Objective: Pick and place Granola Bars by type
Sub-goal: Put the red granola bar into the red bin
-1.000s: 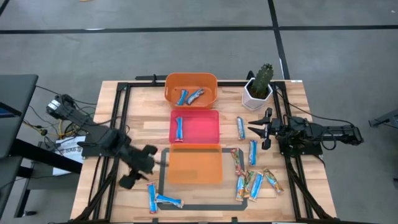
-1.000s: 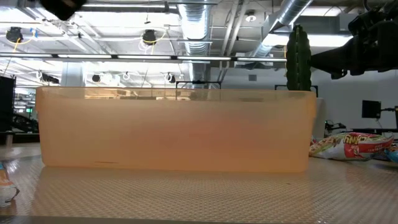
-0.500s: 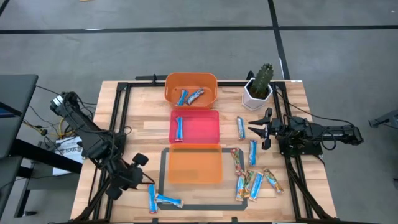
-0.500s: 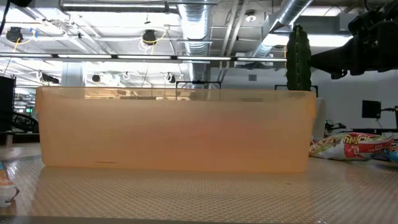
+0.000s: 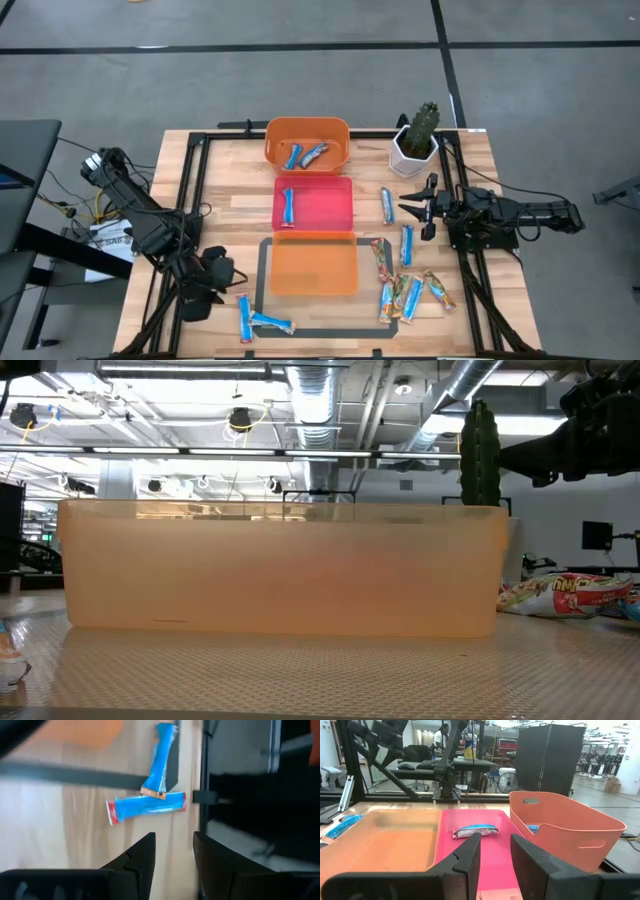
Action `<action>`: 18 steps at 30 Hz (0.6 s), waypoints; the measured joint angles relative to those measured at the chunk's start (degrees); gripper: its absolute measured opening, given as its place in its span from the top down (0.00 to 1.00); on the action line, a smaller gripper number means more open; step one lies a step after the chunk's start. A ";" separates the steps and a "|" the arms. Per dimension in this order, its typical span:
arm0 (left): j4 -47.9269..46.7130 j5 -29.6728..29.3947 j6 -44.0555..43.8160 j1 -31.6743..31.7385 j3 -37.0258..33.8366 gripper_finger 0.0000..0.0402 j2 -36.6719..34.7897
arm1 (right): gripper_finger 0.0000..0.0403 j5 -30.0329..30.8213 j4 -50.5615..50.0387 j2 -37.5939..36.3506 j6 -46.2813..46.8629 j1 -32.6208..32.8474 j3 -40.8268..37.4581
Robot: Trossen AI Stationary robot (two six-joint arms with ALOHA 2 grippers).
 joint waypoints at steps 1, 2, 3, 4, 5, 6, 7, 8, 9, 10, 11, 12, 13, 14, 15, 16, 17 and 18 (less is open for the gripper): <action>0.00 -0.01 -4.13 0.00 0.00 0.69 0.00 | 0.75 0.00 0.00 0.01 0.00 0.00 0.00; 0.00 -0.03 -7.29 0.00 0.00 0.69 0.00 | 0.75 0.00 0.00 0.00 0.00 0.01 0.01; 0.00 -0.10 -9.93 0.00 0.00 0.69 0.00 | 0.75 -0.02 0.00 0.00 0.00 0.01 0.01; 0.00 -0.27 -11.92 0.00 0.00 0.69 0.00 | 0.75 0.00 0.00 0.01 0.00 0.01 0.01; 0.00 -0.47 -13.38 0.00 0.00 0.69 0.00 | 0.75 -0.02 0.00 -0.01 0.00 -0.01 0.00; 0.00 -0.78 -14.73 0.00 0.00 0.69 0.00 | 0.75 0.00 0.00 0.01 0.00 -0.01 0.01; -0.05 -1.28 -16.00 0.00 0.00 0.69 0.00 | 0.75 -0.02 0.00 0.00 0.00 0.00 0.01; -0.28 -1.73 -17.25 0.00 0.00 0.69 0.00 | 0.75 -0.01 0.00 0.00 0.00 0.00 0.01; -0.72 -2.27 -18.60 0.01 0.00 0.69 0.00 | 0.75 -0.02 0.00 0.00 0.00 0.01 0.01; -1.25 -2.84 -20.12 0.02 0.00 0.69 0.00 | 0.75 -0.02 0.00 0.01 0.00 0.01 -0.01; -1.84 -3.39 -21.75 0.02 0.00 0.69 0.00 | 0.75 -0.01 0.00 -0.01 0.00 -0.01 -0.01; -2.59 -4.02 -23.57 0.02 0.00 0.69 0.00 | 0.75 0.00 0.00 0.01 0.00 0.01 -0.01; -3.23 -4.48 -25.48 0.02 0.00 0.69 0.00 | 0.75 0.00 0.00 0.01 0.00 0.01 0.01; -3.81 -4.98 -27.43 0.02 -0.02 0.69 0.02 | 0.75 0.00 0.00 0.01 0.00 0.01 0.01; -4.23 -5.47 -29.38 0.02 -0.02 0.69 0.10 | 0.75 0.00 0.00 0.01 0.00 0.01 -0.01; -4.32 -5.93 -31.41 0.02 -0.02 0.69 0.36 | 0.75 -0.02 0.00 0.01 0.00 0.01 0.01; -4.47 -6.37 -33.39 0.02 -0.02 0.69 0.76 | 0.75 0.00 0.00 0.00 0.00 0.01 -0.01; -4.67 -6.86 -35.32 0.02 -0.02 0.69 1.22 | 0.75 -0.01 0.00 0.01 0.00 0.01 0.01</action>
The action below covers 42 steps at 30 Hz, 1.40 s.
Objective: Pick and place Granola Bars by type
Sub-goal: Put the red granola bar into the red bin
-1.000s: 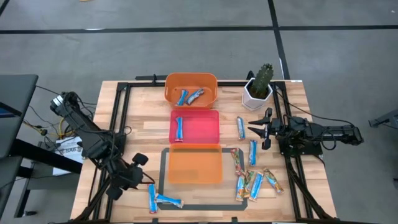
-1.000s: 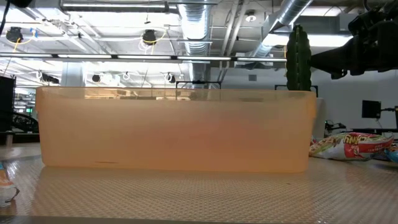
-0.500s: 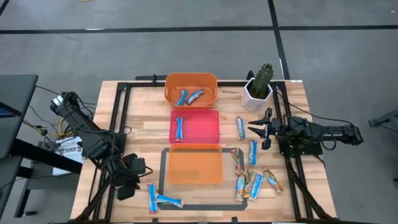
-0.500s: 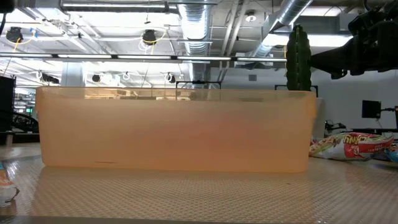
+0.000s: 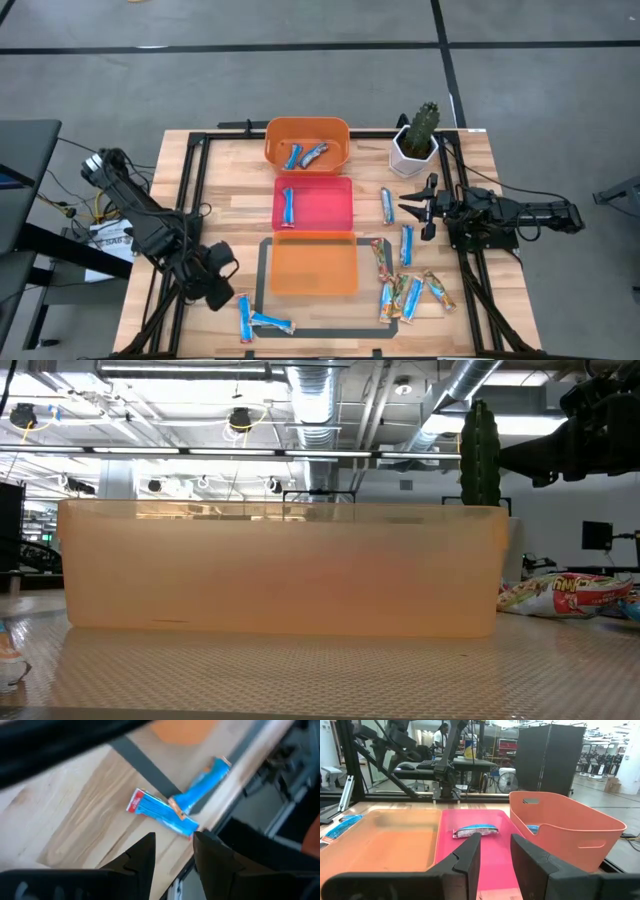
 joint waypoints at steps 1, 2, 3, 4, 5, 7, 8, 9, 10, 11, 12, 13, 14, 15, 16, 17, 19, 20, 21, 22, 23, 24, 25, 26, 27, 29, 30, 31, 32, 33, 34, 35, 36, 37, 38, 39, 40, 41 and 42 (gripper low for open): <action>-0.07 -0.52 -2.08 -0.01 0.00 0.69 0.50 | 0.75 -0.01 0.00 0.00 0.00 0.00 -0.01; -0.02 -0.94 -4.33 -0.03 0.00 0.69 0.97 | 0.75 0.00 0.01 0.00 0.00 -0.01 0.00; -0.01 -1.25 -6.78 -0.12 0.00 0.69 1.58 | 0.75 -0.01 0.00 -0.02 0.00 0.00 -0.01; 0.03 -1.42 -9.29 -0.31 0.00 0.69 2.12 | 0.75 -0.01 0.00 0.00 0.00 0.00 0.00; 0.12 -1.55 -11.73 -0.58 0.00 0.69 2.79 | 0.75 0.01 0.00 0.00 0.00 -0.02 -0.02; 0.45 -1.61 -16.40 -1.21 0.00 0.69 4.12 | 0.75 0.01 0.00 0.00 0.00 0.00 0.00; 0.66 -1.61 -18.79 -1.54 0.00 0.69 4.88 | 0.75 -0.02 0.00 0.00 0.00 -0.02 0.00; 1.12 -1.59 -21.02 -1.86 0.00 0.69 5.65 | 0.75 0.00 0.00 0.00 0.00 0.00 0.00; 1.85 -1.64 -23.17 -2.21 0.00 0.69 6.40 | 0.75 0.01 0.00 -0.02 0.00 -0.02 0.00; 2.86 -1.64 -25.21 -2.57 0.00 0.69 7.04 | 0.75 -0.01 0.00 0.00 0.00 0.00 0.00; 3.75 -1.64 -27.21 -2.96 0.00 0.69 7.69 | 0.75 0.00 0.00 0.00 0.00 0.00 -0.01; 4.53 -1.61 -29.15 -3.32 0.00 0.69 8.36 | 0.75 -0.01 0.00 -0.01 0.00 -0.01 0.00; 5.32 -1.61 -31.17 -3.64 0.00 0.69 9.07 | 0.75 -0.02 0.00 0.00 0.00 -0.02 -0.02; 6.22 -1.66 -32.89 -3.95 0.00 0.69 9.80 | 0.75 0.01 0.00 0.00 0.00 0.00 0.00; 7.20 -1.69 -34.58 -4.21 0.00 0.69 10.56 | 0.75 0.01 0.00 0.00 0.00 0.00 -0.02; 8.11 -1.72 -36.14 -4.47 0.00 0.69 11.33 | 0.75 0.01 0.00 0.00 0.00 -0.01 0.00; 10.02 -1.78 -38.97 -4.85 0.00 0.69 13.07 | 0.75 0.01 0.00 0.00 0.00 -0.01 -0.01; 11.04 -1.79 -40.21 -4.95 0.00 0.69 13.90 | 0.75 0.01 0.00 0.00 0.00 -0.01 -0.02; 11.92 -1.81 -41.16 -5.04 0.00 0.69 14.74 | 0.75 0.01 0.00 0.00 0.00 -0.02 -0.01; 12.63 -1.83 -41.88 -5.07 0.00 0.69 15.63 | 0.75 0.00 0.00 0.00 0.00 0.00 0.00; 13.15 -1.83 -42.58 -5.09 0.00 0.69 16.42 | 0.75 0.01 0.00 -0.01 0.00 0.00 -0.02; 13.31 -1.80 -43.16 -5.09 0.00 0.69 17.06 | 0.75 -0.01 0.00 0.00 0.00 0.00 0.00; 13.31 -1.73 -43.71 -5.09 0.00 0.69 17.67 | 0.75 0.01 0.02 0.00 0.00 -0.02 0.00; 13.32 -1.52 -44.07 -5.09 0.00 0.69 18.14 | 0.75 -0.01 0.01 -0.01 0.00 -0.01 0.00; 13.24 -1.28 -44.18 -5.09 0.00 0.69 18.68 | 0.75 -0.02 0.01 0.00 0.00 -0.02 -0.01; 12.57 -0.64 -44.38 -5.09 0.00 0.69 19.68 | 0.75 0.01 0.00 0.00 0.00 -0.02 0.00; 12.38 -0.35 -44.60 -5.09 0.00 0.69 20.20 | 0.75 0.01 0.00 0.00 0.00 0.00 0.00; 12.36 -0.10 -44.71 -5.08 0.00 0.69 20.74 | 0.75 -0.01 0.00 0.00 0.00 -0.02 0.00; 12.36 0.12 -44.78 -5.07 0.00 0.69 21.38 | 0.75 0.01 0.00 0.00 0.00 -0.02 0.00; 12.37 0.42 -44.82 -5.01 0.00 0.69 22.00 | 0.75 0.00 0.01 -0.01 0.00 -0.01 -0.01; 12.43 0.70 -44.84 -4.81 0.00 0.69 22.63 | 0.75 -0.01 0.00 0.00 0.00 0.00 0.00; 12.63 0.98 -44.84 -4.65 0.00 0.69 23.27 | 0.75 -0.01 0.00 0.00 0.00 -0.01 -0.01; 12.71 1.04 -44.84 -4.54 0.00 0.69 23.76 | 0.75 0.00 0.00 0.00 0.00 -0.01 0.00; 12.71 1.03 -44.80 -4.37 0.00 0.69 24.15 | 0.75 -0.01 0.00 -0.02 0.00 -0.02 0.00; 12.69 1.03 -44.72 -4.11 0.00 0.69 24.35 | 0.75 0.01 0.00 -0.02 0.00 -0.02 -0.02; 12.37 0.93 -44.65 -3.95 0.00 0.69 24.54 | 0.75 -0.02 0.00 0.00 0.00 0.00 0.00; 11.88 0.86 -44.61 -3.70 0.00 0.69 24.66 | 0.75 0.01 0.00 -0.02 0.00 0.00 -0.01; 11.24 0.64 -44.43 -3.42 0.00 0.69 24.70 | 0.75 0.01 0.00 -0.01 0.00 0.00 0.00; 10.73 0.18 -44.07 -3.34 0.00 0.69 24.70 | 0.75 -0.01 0.00 0.00 0.00 0.00 0.00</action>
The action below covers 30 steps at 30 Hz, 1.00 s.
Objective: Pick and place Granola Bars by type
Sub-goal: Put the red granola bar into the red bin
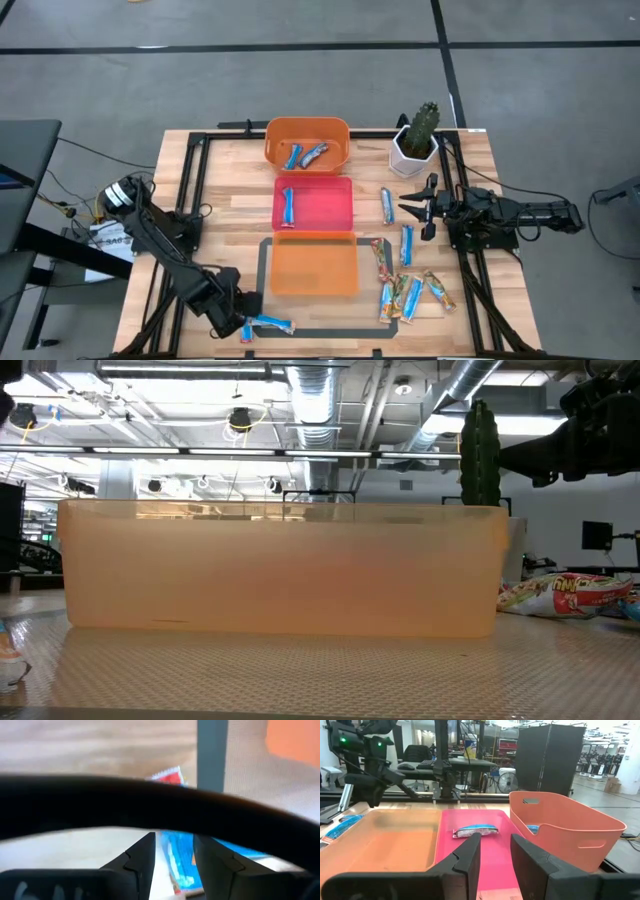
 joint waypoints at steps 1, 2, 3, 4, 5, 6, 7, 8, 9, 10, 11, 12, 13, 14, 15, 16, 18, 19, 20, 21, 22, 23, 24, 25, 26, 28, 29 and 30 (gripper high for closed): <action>-0.13 -0.49 0.41 0.16 0.00 0.68 0.00 | 0.75 -0.01 0.00 0.00 0.00 0.00 0.00; -0.02 -0.68 0.61 0.36 0.00 0.68 0.00 | 0.75 0.00 0.00 0.00 0.00 -0.02 0.00; 0.01 -0.73 0.79 0.52 0.00 0.67 0.00 | 0.75 0.01 0.01 -0.02 0.00 -0.01 -0.02; 0.03 -0.73 0.83 0.68 0.00 0.65 0.00 | 0.75 -0.01 0.00 0.00 0.00 -0.02 0.00; 0.03 -0.76 0.90 0.80 0.00 0.64 0.00 | 0.75 -0.01 0.00 0.00 0.00 0.00 -0.02; 0.03 -0.73 0.94 0.98 0.00 0.62 0.00 | 0.75 0.01 0.00 0.00 0.00 -0.01 -0.01; 0.04 -0.66 0.94 1.16 0.00 0.61 0.04 | 0.75 0.00 0.00 0.00 0.00 -0.01 0.00; 0.04 -0.28 0.91 1.34 0.00 0.59 0.18 | 0.75 0.00 0.00 -0.01 0.00 -0.01 -0.02; 0.01 0.39 0.83 1.49 0.00 0.57 0.31 | 0.75 0.01 0.02 0.00 0.00 0.00 0.00; -0.01 1.15 0.48 1.60 0.00 0.55 0.35 | 0.75 0.01 0.00 0.00 0.00 -0.01 -0.01; 0.07 1.97 0.16 1.69 0.00 0.54 0.41 | 0.75 -0.01 0.00 0.00 0.00 0.00 0.00; 0.44 2.69 -0.10 1.89 0.00 0.52 0.61 | 0.75 0.01 0.00 0.00 0.00 -0.02 -0.01; 0.83 2.99 -0.17 1.94 0.00 0.51 0.97 | 0.75 0.00 0.00 -0.01 0.00 -0.01 0.00; 1.16 3.17 -0.23 1.95 0.00 0.50 1.30 | 0.75 0.01 0.00 0.00 0.00 0.00 0.00; 1.51 3.24 -0.32 1.96 0.00 0.49 1.50 | 0.75 -0.01 0.00 0.00 0.00 0.00 -0.02; 2.13 3.24 -0.35 1.97 0.01 0.49 1.80 | 0.75 0.01 0.00 0.00 0.00 -0.02 -0.02; 3.52 3.26 -0.37 2.18 0.04 0.48 2.71 | 0.75 0.00 0.00 0.00 0.00 -0.02 0.00; 3.68 3.29 -0.37 2.22 0.04 0.48 3.12 | 0.75 -0.01 0.00 0.00 0.00 0.00 -0.01; 3.64 3.79 -0.35 2.52 0.04 0.48 3.40 | 0.75 0.01 0.00 -0.02 0.00 -0.02 -0.02; 3.53 3.95 -0.35 2.57 0.04 0.48 3.83 | 0.75 0.00 0.02 0.00 0.00 -0.02 -0.01; 3.41 4.36 -0.31 2.64 0.04 0.48 4.29 | 0.75 0.01 0.02 -0.01 0.00 -0.02 -0.02; 3.34 4.81 -0.31 2.73 0.04 0.48 4.73 | 0.75 -0.02 0.01 -0.01 0.00 -0.02 -0.01; 3.29 5.34 -0.30 2.74 0.04 0.48 5.08 | 0.75 0.00 0.00 0.00 0.00 0.00 0.00; 3.30 5.92 -0.19 2.81 0.03 0.48 5.52 | 0.75 0.00 0.02 -0.01 0.00 0.00 -0.01; 3.31 6.27 0.03 2.84 0.04 0.48 6.01 | 0.75 0.01 0.01 -0.01 0.00 0.00 0.00; 3.23 7.08 0.39 2.84 0.02 0.48 6.77 | 0.75 -0.01 0.00 0.00 0.00 0.00 -0.02; 3.25 7.49 0.57 2.90 0.02 0.48 7.07 | 0.75 0.01 0.00 -0.02 0.00 0.00 0.00; 3.28 7.71 0.69 2.98 0.02 0.48 7.44 | 0.75 -0.01 0.00 0.00 0.00 0.00 -0.01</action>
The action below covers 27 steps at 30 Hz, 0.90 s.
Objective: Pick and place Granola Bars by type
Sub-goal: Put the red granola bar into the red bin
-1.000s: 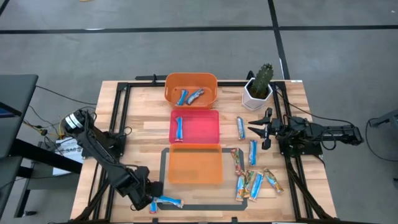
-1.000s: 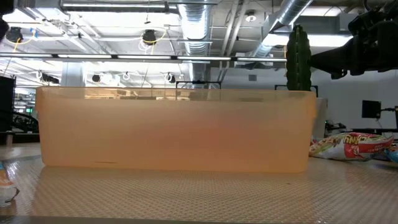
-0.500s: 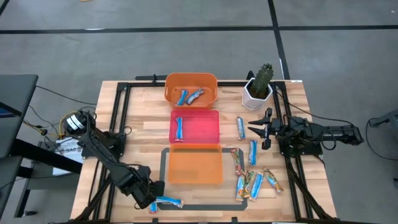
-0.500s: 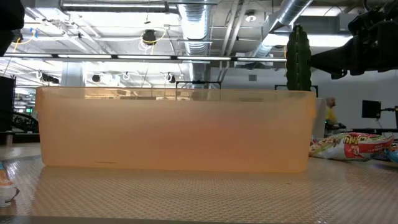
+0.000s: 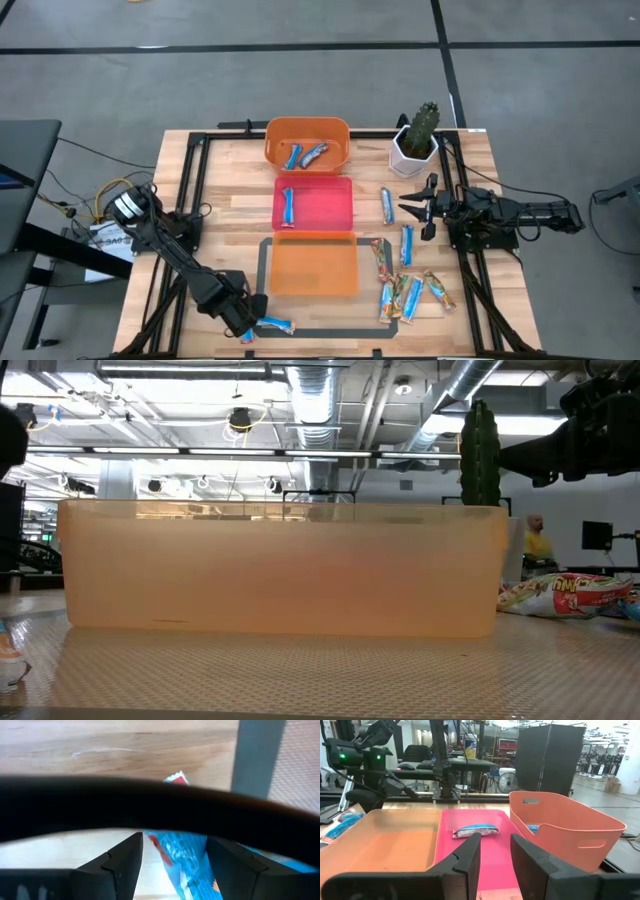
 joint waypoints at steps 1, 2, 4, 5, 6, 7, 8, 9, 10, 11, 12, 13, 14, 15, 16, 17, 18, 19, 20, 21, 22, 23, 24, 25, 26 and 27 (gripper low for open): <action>0.01 0.15 0.12 0.02 0.00 0.48 0.30 | 0.75 0.02 0.02 -0.02 0.00 0.00 0.01; 0.12 0.26 0.17 0.16 0.00 0.48 0.53 | 0.75 0.01 0.00 -0.01 0.00 0.00 0.00; 0.22 0.24 0.27 0.25 0.00 0.48 0.58 | 0.75 0.00 0.00 0.00 0.00 0.00 0.01; 0.22 0.01 0.28 0.35 0.00 0.48 0.58 | 0.75 0.02 0.00 -0.01 0.00 0.00 0.01; 0.19 -0.47 0.30 0.40 0.00 0.48 0.58 | 0.75 0.00 0.00 0.00 0.00 0.00 0.01; 0.18 -0.70 0.32 0.43 0.00 0.48 0.58 | 0.75 0.00 0.01 0.00 0.00 0.00 0.01; 0.20 -0.82 0.32 0.44 0.00 0.48 0.58 | 0.75 0.00 0.00 -0.01 0.00 0.00 0.00; 0.22 -0.84 0.34 0.44 0.00 0.48 0.58 | 0.75 0.02 0.00 0.00 0.00 0.00 0.00; 0.22 -0.84 0.34 0.44 0.00 0.48 0.58 | 0.75 0.00 0.00 -0.01 0.00 0.00 0.00; 0.25 -0.84 0.34 0.44 0.00 0.48 0.58 | 0.75 0.00 0.02 0.00 0.00 0.00 0.01; 0.27 -0.85 0.35 0.44 0.00 0.49 0.58 | 0.75 0.01 0.00 0.00 0.00 0.00 0.00; 0.25 -0.85 0.38 0.44 0.00 0.51 0.58 | 0.75 0.00 0.01 0.00 0.00 0.00 0.01; 0.25 -0.84 0.39 0.44 0.00 0.52 0.58 | 0.75 0.00 0.00 0.00 0.00 0.00 0.01; 0.27 -0.86 0.41 0.44 0.00 0.54 0.58 | 0.75 0.02 0.00 0.00 0.00 0.00 0.01; 0.27 -0.86 0.43 0.44 0.00 0.56 0.58 | 0.75 0.02 0.00 0.00 0.00 0.00 0.01; 0.27 -0.86 0.45 0.44 0.00 0.59 0.58 | 0.75 0.00 0.00 -0.01 0.00 0.00 0.00; 0.28 -0.88 0.55 0.44 0.00 0.61 0.58 | 0.75 0.00 0.01 0.00 0.00 0.00 0.00; 0.29 -0.90 0.85 0.44 0.00 0.63 0.58 | 0.75 0.02 0.01 -0.01 0.00 0.00 0.00; 0.29 -0.90 1.10 0.44 0.00 0.65 0.58 | 0.75 0.01 0.01 0.00 0.00 0.00 0.00; 0.28 -0.90 1.20 0.44 0.00 0.68 0.58 | 0.75 0.00 0.00 0.00 0.00 0.00 0.00; 0.28 -0.90 1.21 0.44 0.00 0.69 0.58 | 0.75 0.00 0.00 0.00 0.00 0.00 0.01; 0.29 -0.90 1.24 0.44 0.00 0.71 0.58 | 0.75 0.00 0.02 0.00 0.00 0.00 0.01; 0.29 -0.90 1.28 0.44 0.00 0.72 0.58 | 0.75 0.00 0.00 -0.02 0.00 0.00 0.01; 0.29 -0.90 1.30 0.44 0.00 0.74 0.58 | 0.75 0.00 0.02 0.00 0.00 0.00 0.01; 0.29 -0.93 1.32 0.44 0.00 0.75 0.58 | 0.75 0.00 0.00 -0.02 0.00 0.00 -0.01; 0.29 -1.06 1.35 0.44 0.00 0.76 0.58 | 0.75 0.00 0.00 0.00 0.00 0.00 0.01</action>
